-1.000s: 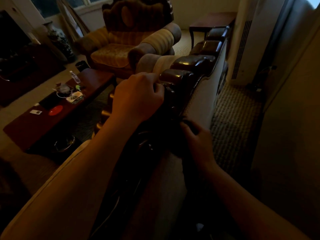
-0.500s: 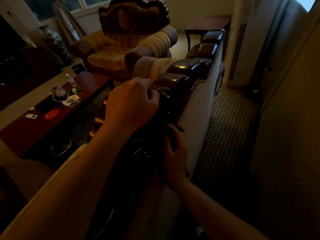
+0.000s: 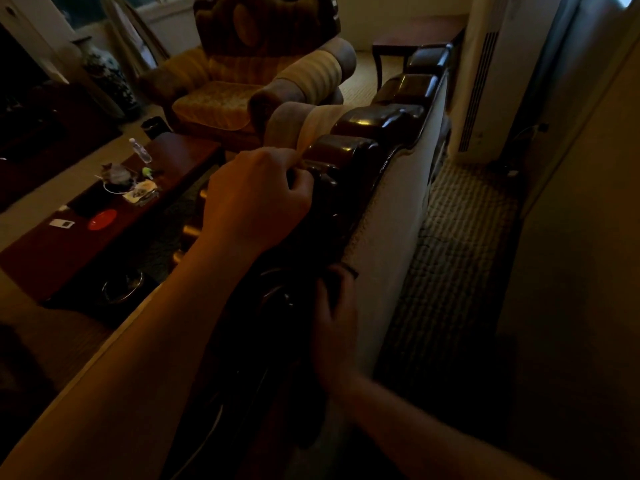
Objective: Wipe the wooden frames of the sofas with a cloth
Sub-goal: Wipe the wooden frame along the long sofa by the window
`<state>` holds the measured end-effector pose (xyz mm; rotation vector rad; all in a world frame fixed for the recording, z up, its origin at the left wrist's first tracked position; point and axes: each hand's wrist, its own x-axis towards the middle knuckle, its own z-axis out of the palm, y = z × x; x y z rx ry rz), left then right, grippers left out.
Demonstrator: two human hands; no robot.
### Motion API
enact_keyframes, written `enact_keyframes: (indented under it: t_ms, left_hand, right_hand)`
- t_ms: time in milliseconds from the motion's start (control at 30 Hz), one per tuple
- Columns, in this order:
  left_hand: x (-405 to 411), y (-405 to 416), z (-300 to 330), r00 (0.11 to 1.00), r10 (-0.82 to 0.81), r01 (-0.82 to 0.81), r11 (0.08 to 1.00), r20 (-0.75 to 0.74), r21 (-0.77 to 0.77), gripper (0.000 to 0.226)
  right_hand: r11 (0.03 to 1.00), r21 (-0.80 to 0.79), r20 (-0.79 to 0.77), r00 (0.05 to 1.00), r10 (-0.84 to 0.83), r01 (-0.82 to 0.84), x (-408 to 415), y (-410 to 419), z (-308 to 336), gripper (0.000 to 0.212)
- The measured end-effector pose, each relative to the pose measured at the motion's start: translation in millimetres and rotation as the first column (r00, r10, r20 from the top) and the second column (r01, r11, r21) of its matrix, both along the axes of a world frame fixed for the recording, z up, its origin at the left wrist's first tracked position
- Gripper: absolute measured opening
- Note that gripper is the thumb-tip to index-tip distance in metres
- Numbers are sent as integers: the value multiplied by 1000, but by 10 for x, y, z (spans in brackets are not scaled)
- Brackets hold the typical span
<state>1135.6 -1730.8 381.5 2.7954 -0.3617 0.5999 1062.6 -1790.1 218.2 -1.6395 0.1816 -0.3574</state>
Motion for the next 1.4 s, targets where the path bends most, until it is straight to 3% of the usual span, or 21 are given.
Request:
enact_keyframes:
  t_ms: [167,300,400,467,567,667,733,800,900,967,1067,1167,1267,1400]
  left_hand:
    - [0,10,2,1000,-5,5,1000,-19,-12,25]
    - [2,9,4,1000,8,-8,999,7,-31,29]
    - [17,8,2,1000,-5,5,1000,18,-23,28]
    - [2,14,4,999,-25,26,999,25,-25,26]
    - [-7,53,38,997,-72,75,985,22,-157,24]
    - [-72,128,92,988,-134,155,906,81,-394,22]
    - [-218,264,81,992,-118,129,848,54,-514,18]
    - [-402,506,-32,997,-73,70,841,15,-537,18]
    - [-699,893,-213,992,-71,6,845,-101,-535,21]
    - [-886,1102,-328,975,-52,-75,839,-218,-539,15]
    - [-1167,1353,-482,934,16,-200,850,-356,-488,29]
    - [-1402,1453,-603,931,34,-217,853,-363,-475,44]
    - [-1554,1391,-706,945,43,-240,761,-323,-602,23]
    - [-1561,1370,-746,973,39,-192,691,-229,-697,14]
  right_hand:
    - [956,249,-106,985,-134,156,1019,-310,213,25]
    - [948,307,13,995,-95,87,464,0,186,22]
    - [1000,-1,189,982,-4,5,-289,210,153,12]
    - [994,-109,307,952,8,27,-434,228,168,14]
    - [994,-104,358,933,17,22,7,89,172,17]
    - [988,58,208,966,-151,142,471,8,304,22]
    - [976,150,194,963,-186,159,360,93,369,13]
    - [984,156,238,964,-118,82,-96,305,350,10]
    - [996,-71,446,892,74,-47,-978,674,237,10]
    - [966,-259,545,822,161,-17,-1099,767,173,21]
    - [960,-249,565,824,35,130,-707,603,296,21]
    - [967,-168,546,835,-71,192,-520,590,357,18]
    - [977,-21,434,883,-181,211,-732,711,300,23]
    - [995,-19,326,941,-88,99,-1454,938,49,17]
